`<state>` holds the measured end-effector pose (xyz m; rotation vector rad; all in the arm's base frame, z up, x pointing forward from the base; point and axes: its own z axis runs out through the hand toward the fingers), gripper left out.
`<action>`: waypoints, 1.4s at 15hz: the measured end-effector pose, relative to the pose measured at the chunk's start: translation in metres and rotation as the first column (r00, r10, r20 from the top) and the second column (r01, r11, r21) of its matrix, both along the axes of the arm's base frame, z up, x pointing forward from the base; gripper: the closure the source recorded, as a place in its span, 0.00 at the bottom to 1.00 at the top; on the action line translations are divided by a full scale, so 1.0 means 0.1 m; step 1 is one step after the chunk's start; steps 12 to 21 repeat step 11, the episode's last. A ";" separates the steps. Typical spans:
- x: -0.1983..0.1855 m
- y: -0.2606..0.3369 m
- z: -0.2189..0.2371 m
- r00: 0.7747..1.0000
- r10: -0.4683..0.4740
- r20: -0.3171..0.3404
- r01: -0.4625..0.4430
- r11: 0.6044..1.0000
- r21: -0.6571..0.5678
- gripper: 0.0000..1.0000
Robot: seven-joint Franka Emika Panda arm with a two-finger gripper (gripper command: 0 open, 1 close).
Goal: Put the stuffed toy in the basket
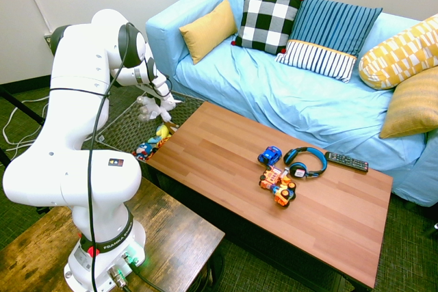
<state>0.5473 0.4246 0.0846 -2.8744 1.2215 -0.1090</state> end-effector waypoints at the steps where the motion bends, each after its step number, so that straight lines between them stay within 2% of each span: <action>1: 0.00 0.03 -0.06 1.000 0.005 -0.005 -0.005 1.000 -0.005 0.00; 8: 0.10 0.15 -0.09 0.999 0.021 -0.030 -0.022 0.999 -0.028 0.00; 21: 0.17 0.14 -0.06 0.999 0.019 -0.027 -0.020 0.999 -0.033 0.00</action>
